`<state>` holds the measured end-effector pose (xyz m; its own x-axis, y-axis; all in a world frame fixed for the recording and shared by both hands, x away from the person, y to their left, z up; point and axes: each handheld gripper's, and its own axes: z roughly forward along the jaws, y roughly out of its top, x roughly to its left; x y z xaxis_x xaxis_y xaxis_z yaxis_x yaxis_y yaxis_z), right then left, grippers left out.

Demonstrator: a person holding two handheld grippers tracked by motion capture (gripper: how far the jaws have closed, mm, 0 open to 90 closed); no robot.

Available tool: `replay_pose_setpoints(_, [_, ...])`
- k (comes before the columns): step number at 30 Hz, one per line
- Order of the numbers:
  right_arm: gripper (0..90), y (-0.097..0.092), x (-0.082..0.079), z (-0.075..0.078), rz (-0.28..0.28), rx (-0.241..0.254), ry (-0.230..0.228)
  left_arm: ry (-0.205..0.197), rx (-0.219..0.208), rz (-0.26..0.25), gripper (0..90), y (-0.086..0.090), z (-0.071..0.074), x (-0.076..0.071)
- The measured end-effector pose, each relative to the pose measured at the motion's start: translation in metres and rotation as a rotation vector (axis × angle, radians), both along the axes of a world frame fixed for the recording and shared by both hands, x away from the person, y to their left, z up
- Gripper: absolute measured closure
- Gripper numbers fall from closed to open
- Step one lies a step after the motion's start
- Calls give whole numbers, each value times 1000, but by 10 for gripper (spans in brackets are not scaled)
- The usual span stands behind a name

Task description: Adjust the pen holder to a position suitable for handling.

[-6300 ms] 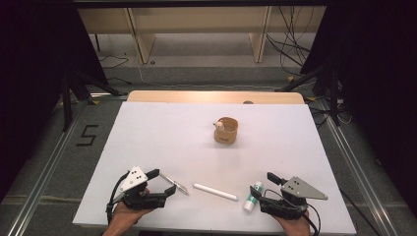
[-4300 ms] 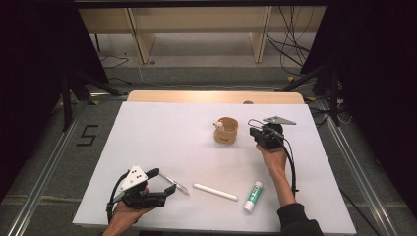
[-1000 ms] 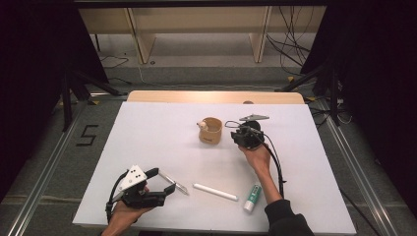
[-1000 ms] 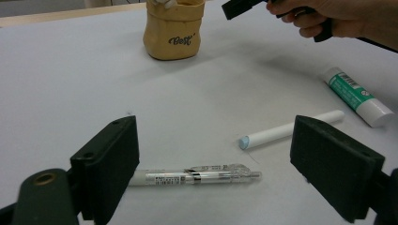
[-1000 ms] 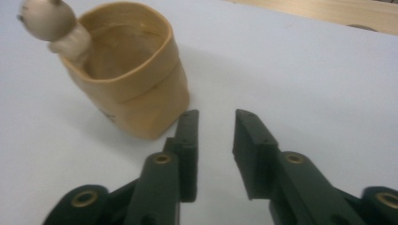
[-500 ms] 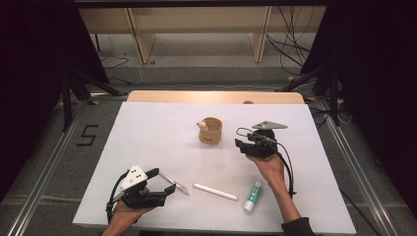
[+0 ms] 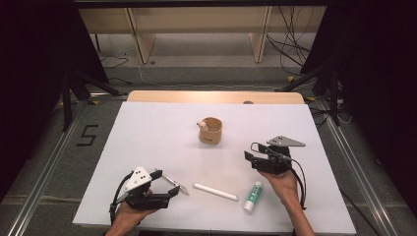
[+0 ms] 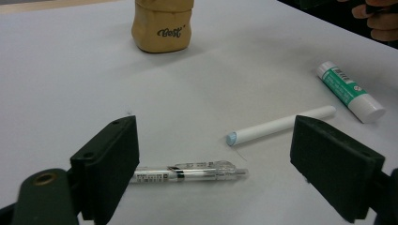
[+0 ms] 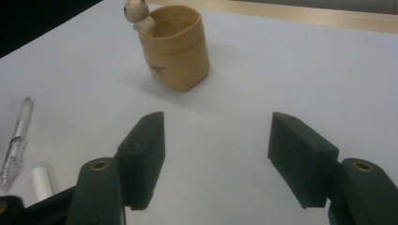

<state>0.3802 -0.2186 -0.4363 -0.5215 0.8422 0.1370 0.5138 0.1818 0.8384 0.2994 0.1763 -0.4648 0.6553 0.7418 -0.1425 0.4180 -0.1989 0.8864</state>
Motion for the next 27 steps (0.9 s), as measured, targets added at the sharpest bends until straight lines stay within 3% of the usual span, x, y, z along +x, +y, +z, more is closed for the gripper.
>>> replay_pose_setpoints(15, [331,-28,-35,-2,-31,32,-45,55,11,-37,154,-27,-1,0])
replay_pose_setpoints(27, [308,-40,-57,-10,-44,41,-41,99,46,-91,154,-59,1,4])
